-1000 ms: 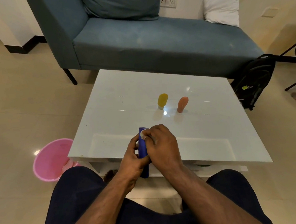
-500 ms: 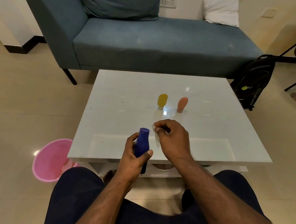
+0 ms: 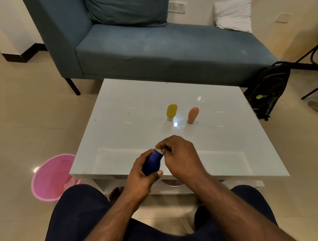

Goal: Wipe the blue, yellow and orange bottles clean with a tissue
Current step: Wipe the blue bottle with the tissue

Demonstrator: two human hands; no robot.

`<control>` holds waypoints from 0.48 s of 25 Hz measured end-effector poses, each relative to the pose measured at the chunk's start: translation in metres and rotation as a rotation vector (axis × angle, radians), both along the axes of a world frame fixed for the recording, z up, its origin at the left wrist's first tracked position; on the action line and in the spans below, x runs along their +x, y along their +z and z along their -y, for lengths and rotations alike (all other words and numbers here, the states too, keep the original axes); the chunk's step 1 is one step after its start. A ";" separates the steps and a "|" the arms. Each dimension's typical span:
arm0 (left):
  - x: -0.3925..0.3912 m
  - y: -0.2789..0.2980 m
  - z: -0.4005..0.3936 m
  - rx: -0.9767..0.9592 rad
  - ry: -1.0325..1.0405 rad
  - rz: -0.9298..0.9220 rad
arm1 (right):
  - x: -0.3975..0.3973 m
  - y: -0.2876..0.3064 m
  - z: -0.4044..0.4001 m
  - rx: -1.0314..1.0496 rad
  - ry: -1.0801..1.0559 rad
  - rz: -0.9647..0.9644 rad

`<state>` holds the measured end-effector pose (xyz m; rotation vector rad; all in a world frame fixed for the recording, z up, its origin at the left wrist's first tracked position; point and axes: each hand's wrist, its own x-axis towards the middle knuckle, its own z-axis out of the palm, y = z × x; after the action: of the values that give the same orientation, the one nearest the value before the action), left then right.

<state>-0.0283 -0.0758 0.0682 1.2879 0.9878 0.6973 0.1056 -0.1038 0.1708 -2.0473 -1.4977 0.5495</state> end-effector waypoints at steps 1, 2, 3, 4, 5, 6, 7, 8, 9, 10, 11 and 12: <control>0.000 0.000 0.001 0.008 -0.017 -0.009 | 0.002 -0.001 0.000 -0.016 -0.017 0.001; 0.000 -0.001 0.001 0.010 -0.026 -0.006 | 0.003 -0.001 0.000 -0.029 -0.015 0.014; 0.000 0.000 0.001 0.007 -0.025 0.006 | 0.002 -0.002 0.001 -0.033 0.005 0.031; 0.001 0.000 0.000 0.000 -0.014 0.014 | 0.000 -0.002 0.002 -0.026 0.028 0.043; 0.001 0.000 0.000 -0.009 -0.001 0.017 | -0.001 -0.002 0.003 -0.018 0.042 0.046; 0.001 0.000 -0.001 -0.015 0.010 0.019 | -0.002 -0.002 0.003 -0.011 0.041 0.039; 0.001 0.000 -0.001 -0.020 0.015 0.020 | -0.001 -0.003 0.002 -0.002 0.022 0.028; 0.001 -0.001 -0.001 -0.025 0.012 0.008 | 0.002 -0.004 0.000 0.009 -0.001 0.021; 0.001 -0.001 -0.001 -0.033 0.008 -0.018 | 0.005 -0.005 -0.003 0.020 -0.018 0.026; 0.001 -0.001 -0.001 -0.042 0.004 -0.057 | 0.007 -0.005 -0.006 0.027 -0.022 0.048; 0.002 -0.001 -0.001 -0.049 0.000 -0.087 | 0.008 -0.005 -0.008 0.042 -0.020 0.074; 0.002 0.000 -0.001 -0.053 -0.001 -0.106 | 0.009 -0.006 -0.011 0.067 -0.022 0.091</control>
<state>-0.0262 -0.0751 0.0678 1.2889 1.0843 0.6033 0.1141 -0.0932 0.1653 -2.0588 -1.5229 0.3965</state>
